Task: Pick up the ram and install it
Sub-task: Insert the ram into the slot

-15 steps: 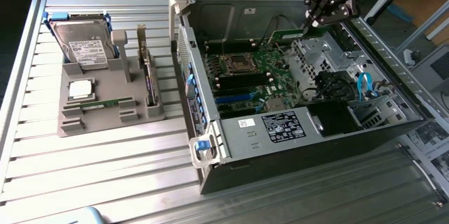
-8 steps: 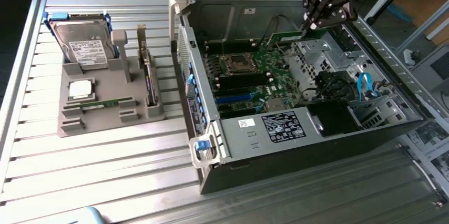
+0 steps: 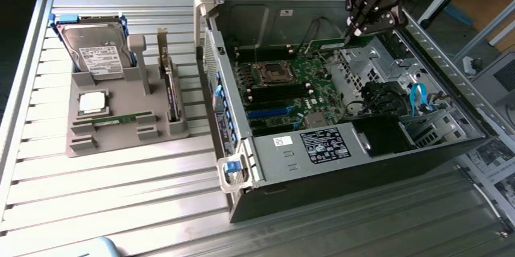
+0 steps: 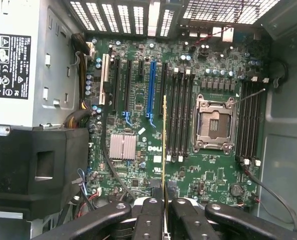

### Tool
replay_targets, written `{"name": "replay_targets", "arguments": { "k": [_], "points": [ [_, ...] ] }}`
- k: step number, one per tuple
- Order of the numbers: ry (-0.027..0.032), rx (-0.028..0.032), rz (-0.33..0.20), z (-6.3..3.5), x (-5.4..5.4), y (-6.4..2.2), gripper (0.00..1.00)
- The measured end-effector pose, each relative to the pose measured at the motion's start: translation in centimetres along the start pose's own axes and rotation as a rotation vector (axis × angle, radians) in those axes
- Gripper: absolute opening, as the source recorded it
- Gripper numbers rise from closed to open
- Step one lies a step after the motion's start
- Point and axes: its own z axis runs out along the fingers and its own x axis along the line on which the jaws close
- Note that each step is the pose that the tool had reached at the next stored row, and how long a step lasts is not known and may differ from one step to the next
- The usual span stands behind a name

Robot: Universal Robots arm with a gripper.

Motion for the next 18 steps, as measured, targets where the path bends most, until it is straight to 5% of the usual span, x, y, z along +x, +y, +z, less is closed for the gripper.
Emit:
{"name": "replay_targets", "arguments": {
  "k": [18],
  "points": [
    [-0.0001, 0.0, 0.0, 1.31, 0.0, 0.11, 0.13]
  ]
}}
